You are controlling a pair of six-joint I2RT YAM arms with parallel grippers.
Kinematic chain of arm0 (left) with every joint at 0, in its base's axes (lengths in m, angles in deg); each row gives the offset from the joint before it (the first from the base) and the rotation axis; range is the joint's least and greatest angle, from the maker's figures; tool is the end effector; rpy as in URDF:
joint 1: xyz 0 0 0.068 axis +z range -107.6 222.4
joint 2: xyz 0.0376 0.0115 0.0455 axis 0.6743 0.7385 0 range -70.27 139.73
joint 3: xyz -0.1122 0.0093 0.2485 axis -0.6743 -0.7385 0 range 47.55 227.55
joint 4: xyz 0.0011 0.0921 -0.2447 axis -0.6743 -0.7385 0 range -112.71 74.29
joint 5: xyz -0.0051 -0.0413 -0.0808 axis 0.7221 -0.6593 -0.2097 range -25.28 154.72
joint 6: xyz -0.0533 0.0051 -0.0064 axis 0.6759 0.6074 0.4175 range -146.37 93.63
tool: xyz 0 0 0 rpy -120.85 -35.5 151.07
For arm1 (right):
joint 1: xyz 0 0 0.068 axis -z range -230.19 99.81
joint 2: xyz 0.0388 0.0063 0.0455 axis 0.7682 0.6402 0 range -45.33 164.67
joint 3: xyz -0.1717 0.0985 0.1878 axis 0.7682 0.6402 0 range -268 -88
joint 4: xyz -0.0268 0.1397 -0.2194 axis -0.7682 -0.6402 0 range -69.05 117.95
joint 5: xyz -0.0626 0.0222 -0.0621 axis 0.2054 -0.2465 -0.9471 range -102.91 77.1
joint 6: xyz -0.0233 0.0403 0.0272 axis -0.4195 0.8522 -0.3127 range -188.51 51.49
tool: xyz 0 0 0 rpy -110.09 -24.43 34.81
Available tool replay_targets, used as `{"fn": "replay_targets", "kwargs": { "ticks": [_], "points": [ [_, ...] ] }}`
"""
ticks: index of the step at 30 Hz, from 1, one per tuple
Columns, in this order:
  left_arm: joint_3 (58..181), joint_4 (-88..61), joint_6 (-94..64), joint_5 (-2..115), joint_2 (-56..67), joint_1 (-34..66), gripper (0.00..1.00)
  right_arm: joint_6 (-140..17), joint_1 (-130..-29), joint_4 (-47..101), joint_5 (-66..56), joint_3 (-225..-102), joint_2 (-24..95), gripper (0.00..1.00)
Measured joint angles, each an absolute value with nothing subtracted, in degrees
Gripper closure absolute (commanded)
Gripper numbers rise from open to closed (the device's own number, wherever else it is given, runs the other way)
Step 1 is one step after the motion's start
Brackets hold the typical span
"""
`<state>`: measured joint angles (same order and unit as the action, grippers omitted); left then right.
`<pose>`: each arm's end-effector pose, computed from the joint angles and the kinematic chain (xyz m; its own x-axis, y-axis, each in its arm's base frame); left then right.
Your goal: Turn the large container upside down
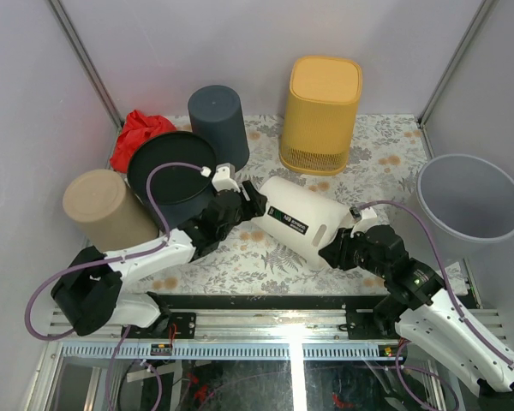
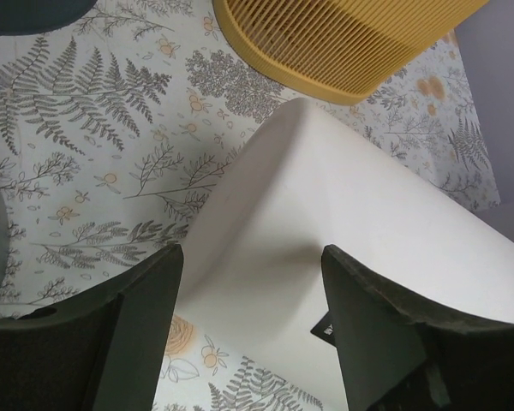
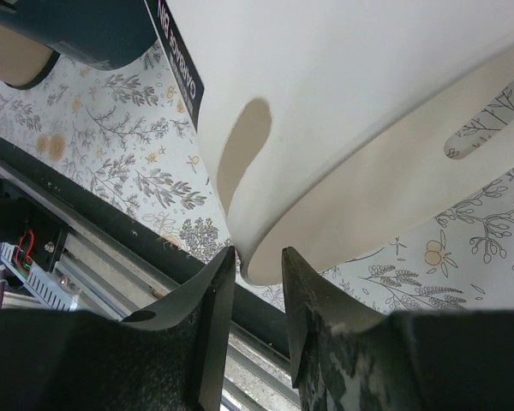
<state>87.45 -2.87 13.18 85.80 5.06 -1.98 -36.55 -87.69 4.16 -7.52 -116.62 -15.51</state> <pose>0.2137 -0.1913 0.2346 -0.4762 -0.3655 -0.7998 0.1453 0.8643 -0.4815 0.1062 0.0856 0.2534 -0.6410 0.1725 -0.7479 -0.3939 0.7624 0.5135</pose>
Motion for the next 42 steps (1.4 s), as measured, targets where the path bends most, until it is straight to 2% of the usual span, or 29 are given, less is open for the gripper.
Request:
{"fn": "replay_targets", "kwargs": {
  "ticks": [22,33,42],
  "points": [
    [87.01,6.22,10.64,74.53,9.21,-0.61,0.36,-35.35,-87.69,2.06,-14.31,-117.61,-17.43,0.64],
    [82.99,7.05,11.63,72.56,5.24,-1.02,0.36,-35.3,-87.69,1.47,-23.45,-123.03,-10.96,0.64],
    [81.4,6.92,12.7,73.22,1.63,-3.93,0.36,-36.63,-87.69,4.12,-26.95,-126.0,-3.27,0.52]
  ]
}}
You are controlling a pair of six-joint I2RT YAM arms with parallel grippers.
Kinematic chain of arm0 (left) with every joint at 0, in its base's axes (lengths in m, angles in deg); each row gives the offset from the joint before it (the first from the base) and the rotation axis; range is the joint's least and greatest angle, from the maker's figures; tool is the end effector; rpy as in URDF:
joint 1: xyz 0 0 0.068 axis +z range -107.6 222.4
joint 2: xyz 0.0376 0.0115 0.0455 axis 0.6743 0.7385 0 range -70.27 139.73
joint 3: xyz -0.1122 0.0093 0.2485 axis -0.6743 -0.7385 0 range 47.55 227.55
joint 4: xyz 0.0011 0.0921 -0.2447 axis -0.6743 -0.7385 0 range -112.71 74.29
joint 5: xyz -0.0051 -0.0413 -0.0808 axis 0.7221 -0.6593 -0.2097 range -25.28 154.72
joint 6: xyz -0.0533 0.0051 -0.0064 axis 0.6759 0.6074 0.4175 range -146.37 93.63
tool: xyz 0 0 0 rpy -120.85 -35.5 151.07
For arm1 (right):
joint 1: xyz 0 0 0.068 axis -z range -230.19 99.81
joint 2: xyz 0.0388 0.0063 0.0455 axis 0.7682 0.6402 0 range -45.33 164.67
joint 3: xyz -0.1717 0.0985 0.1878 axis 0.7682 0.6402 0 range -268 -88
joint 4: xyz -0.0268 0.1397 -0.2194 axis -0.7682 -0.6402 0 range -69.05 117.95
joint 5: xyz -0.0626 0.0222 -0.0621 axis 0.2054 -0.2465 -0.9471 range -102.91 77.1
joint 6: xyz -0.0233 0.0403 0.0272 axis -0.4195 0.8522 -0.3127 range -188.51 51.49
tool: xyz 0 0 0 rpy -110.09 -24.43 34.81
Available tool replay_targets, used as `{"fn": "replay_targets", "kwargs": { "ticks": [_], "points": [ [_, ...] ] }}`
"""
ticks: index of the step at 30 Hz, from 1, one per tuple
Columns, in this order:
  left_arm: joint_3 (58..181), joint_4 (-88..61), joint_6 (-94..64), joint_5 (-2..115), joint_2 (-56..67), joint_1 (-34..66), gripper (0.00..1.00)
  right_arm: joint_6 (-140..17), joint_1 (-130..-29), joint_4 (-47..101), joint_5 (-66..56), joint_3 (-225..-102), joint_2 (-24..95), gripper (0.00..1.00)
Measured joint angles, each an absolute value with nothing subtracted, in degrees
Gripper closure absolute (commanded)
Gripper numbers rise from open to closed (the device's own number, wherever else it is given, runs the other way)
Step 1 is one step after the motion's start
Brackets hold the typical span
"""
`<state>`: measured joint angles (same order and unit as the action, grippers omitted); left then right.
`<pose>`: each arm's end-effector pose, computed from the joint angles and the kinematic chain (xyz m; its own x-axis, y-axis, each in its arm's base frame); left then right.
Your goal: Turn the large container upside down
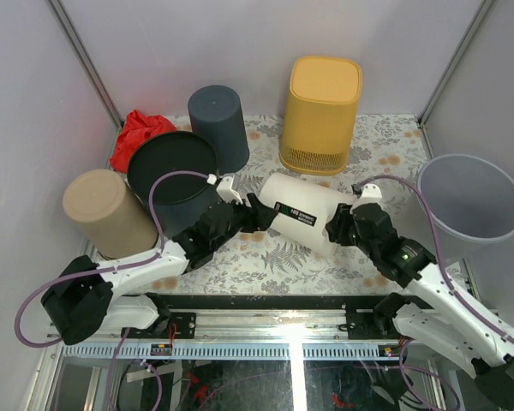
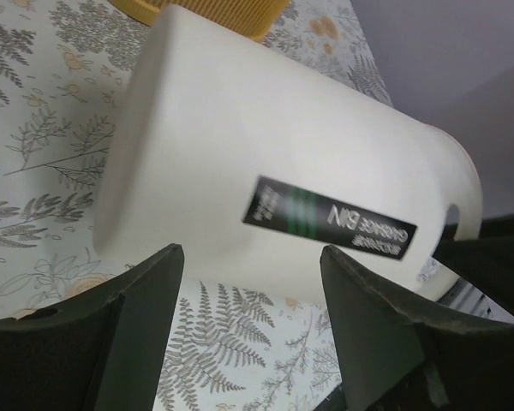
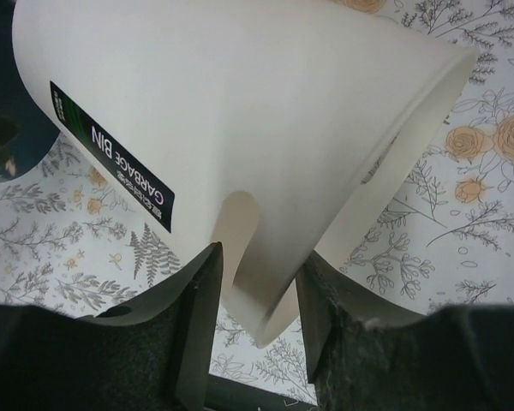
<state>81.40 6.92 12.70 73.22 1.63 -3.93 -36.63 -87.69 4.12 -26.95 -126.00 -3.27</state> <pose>0.1923 -0.1940 0.2316 -0.5315 -0.3461 -0.7731 0.3632 0.7314 -0.5772 0.1391 0.0957 0.2821 -0.5373 0.2337 -0.8104 -0.1609 0.9148 0.3704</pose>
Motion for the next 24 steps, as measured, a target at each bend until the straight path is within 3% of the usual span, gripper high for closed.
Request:
{"fn": "replay_targets", "kwargs": {
  "ticks": [9,24],
  "points": [
    [80.85,6.44,12.83,75.64,-0.51,-6.53,0.36,-39.61,-87.69,6.24,-28.76,-131.33,5.74,0.47],
    [81.61,4.36,11.5,79.05,1.02,-5.5,0.34,-38.93,-87.69,3.11,-30.95,-129.8,-2.02,0.44]
  ]
}}
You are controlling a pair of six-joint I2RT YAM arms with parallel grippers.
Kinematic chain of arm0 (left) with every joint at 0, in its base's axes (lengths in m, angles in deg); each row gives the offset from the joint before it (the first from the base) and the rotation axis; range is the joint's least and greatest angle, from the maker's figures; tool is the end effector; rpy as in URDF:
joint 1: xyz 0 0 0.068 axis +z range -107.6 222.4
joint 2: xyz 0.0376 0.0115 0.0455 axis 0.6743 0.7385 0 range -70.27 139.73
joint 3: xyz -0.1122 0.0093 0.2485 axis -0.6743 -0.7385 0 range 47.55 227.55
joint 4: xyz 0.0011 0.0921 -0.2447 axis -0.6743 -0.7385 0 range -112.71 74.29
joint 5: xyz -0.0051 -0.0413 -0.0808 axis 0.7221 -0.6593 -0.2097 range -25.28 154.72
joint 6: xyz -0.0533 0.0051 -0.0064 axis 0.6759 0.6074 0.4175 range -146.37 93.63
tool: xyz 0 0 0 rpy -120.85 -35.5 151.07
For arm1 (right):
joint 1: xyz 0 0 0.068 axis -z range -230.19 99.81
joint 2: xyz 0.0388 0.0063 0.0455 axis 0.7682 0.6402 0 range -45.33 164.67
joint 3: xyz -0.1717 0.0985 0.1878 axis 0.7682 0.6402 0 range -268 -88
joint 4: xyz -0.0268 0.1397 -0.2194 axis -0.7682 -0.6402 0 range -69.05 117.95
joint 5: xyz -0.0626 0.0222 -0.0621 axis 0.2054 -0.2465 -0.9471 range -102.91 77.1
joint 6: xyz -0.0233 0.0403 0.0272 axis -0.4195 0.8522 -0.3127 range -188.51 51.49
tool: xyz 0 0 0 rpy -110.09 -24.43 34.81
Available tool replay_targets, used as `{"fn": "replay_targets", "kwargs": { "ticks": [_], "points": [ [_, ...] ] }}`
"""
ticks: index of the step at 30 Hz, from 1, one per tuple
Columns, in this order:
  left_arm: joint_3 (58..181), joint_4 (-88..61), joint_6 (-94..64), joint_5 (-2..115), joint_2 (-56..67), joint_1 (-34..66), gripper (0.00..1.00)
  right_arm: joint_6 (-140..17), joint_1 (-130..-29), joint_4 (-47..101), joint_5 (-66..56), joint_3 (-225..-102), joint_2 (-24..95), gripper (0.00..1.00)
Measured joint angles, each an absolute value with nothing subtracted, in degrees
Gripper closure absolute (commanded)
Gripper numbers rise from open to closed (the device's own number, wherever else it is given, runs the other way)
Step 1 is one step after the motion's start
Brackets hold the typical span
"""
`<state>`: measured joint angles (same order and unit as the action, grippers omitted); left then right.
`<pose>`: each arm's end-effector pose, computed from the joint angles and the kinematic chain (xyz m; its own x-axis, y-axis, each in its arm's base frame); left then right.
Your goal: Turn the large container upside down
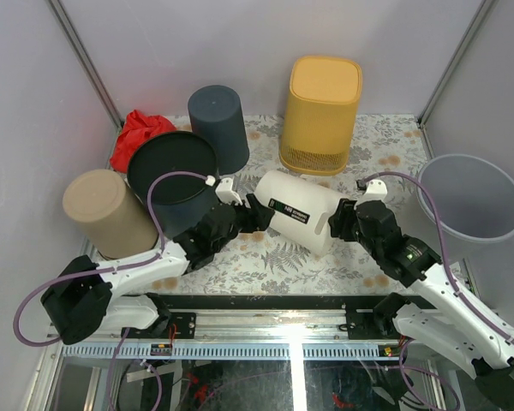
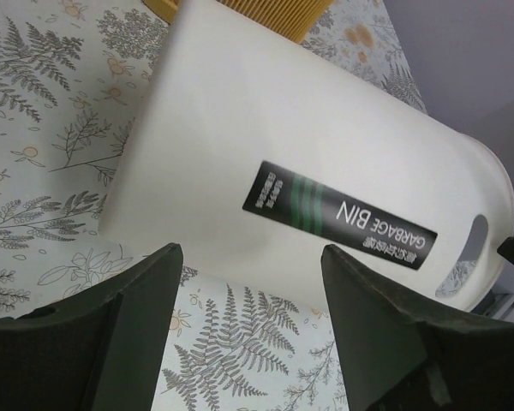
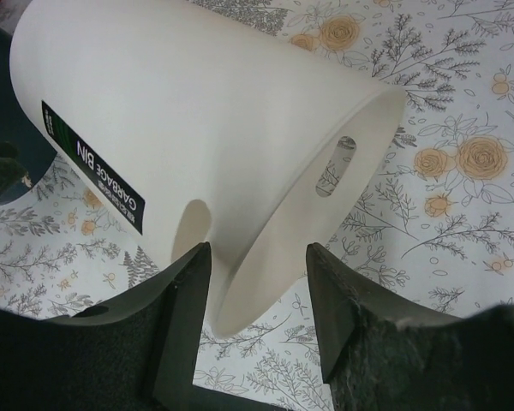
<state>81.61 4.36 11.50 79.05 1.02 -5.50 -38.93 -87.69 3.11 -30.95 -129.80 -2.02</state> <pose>0.1877 -0.1947 0.2311 -0.5002 -0.3338 -0.7990 0.3208 0.7856 -0.5290 0.1425 0.0953 0.3003 -0.4834 0.2208 -0.8471 -0.1379 0.9364 0.3228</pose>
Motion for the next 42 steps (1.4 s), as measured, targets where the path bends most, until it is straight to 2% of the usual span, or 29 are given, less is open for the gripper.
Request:
{"fn": "replay_targets", "kwargs": {
  "ticks": [16,29,42],
  "points": [
    [83.3,3.99,10.97,79.23,1.89,-3.8,0.34,-35.65,-87.69,4.62,-26.97,-129.36,3.33,0.52],
    [83.3,4.1,11.01,78.92,2.39,-2.44,0.34,-33.84,-87.69,-0.73,-31.93,-129.36,1.43,0.56],
    [83.21,6.96,11.39,75.42,4.84,-2.44,0.34,-33.29,-87.69,-1.59,-37.55,-129.34,2.17,0.52]
  ]
}}
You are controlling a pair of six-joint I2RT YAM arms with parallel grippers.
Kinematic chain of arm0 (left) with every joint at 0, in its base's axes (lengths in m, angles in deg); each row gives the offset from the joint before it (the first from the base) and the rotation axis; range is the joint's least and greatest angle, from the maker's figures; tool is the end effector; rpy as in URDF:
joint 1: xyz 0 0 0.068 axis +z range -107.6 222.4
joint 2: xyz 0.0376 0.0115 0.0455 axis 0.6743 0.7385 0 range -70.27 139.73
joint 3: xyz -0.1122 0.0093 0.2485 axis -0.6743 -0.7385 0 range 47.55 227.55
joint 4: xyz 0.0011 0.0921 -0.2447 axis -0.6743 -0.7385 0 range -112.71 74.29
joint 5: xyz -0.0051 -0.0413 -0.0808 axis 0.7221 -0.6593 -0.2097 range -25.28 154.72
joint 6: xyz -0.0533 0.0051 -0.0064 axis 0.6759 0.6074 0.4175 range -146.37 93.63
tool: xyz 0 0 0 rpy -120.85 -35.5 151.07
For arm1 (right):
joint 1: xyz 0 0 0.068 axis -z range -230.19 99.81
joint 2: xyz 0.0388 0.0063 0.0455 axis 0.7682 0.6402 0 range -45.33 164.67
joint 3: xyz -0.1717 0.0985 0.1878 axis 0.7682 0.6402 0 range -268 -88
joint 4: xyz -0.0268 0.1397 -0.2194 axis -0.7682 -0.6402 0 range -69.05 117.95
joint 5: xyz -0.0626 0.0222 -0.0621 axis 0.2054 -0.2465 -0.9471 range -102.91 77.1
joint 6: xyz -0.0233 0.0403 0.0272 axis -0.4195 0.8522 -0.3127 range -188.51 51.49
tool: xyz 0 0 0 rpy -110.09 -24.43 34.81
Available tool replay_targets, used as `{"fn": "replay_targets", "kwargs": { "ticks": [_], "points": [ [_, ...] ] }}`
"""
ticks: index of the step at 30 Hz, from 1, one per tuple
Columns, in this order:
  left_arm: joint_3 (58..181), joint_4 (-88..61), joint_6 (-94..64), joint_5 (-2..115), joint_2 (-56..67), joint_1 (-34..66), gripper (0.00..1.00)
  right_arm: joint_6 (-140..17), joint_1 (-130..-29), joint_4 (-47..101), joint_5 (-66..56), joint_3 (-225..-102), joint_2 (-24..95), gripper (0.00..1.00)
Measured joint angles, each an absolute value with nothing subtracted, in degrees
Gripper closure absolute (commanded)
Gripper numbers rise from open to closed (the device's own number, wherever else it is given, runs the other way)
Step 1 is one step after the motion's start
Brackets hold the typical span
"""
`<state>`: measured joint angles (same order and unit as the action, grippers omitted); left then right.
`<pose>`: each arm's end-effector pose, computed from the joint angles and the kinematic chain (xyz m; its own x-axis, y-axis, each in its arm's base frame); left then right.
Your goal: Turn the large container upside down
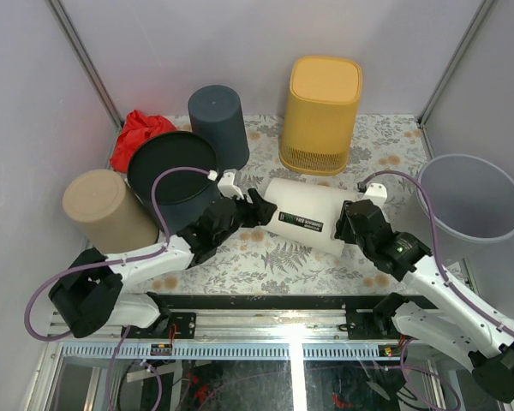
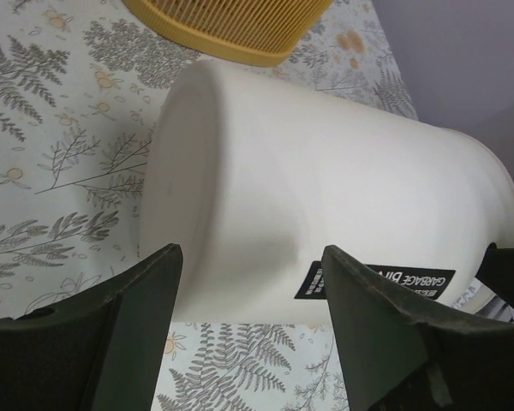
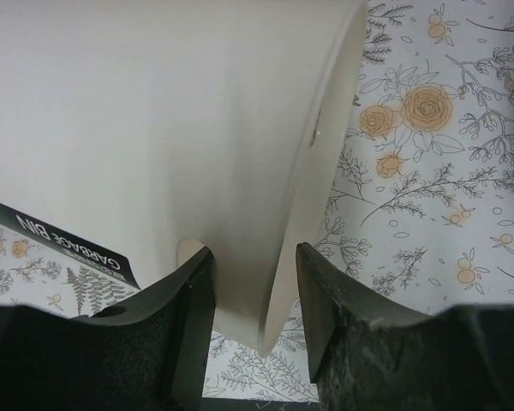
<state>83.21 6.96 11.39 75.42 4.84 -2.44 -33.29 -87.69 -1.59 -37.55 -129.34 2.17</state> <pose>0.2058 -0.1955 0.2278 -0.5090 -0.3426 -0.7896 0.3227 0.7745 -0.5440 0.1504 0.0966 0.2795 -0.5424 0.2446 -0.8037 0.0346 0.9624 0.2696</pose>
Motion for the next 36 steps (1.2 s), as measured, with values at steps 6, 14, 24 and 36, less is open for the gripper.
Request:
{"fn": "replay_targets", "kwargs": {
  "ticks": [6,14,24,36],
  "points": [
    [83.21,10.48,11.32,72.8,6.24,-2.42,0.34,-32.9,-87.69,-1.43,-39.01,-128.58,2.79,0.52],
    [83.21,12.36,11.36,70.59,9.96,-2.31,0.34,-32.46,-87.69,-1.45,-39.25,-128.18,3.22,0.57],
    [82.86,12.52,12.61,69.26,8.19,-2.14,0.35,-32.48,-87.69,0.47,-38.77,-128.18,4.29,0.62],
    [82.07,9.74,13.42,69.78,1.67,-1.81,0.35,-33.01,-87.62,6.74,-36.22,-124.97,0.77,0.6]
  ]
}}
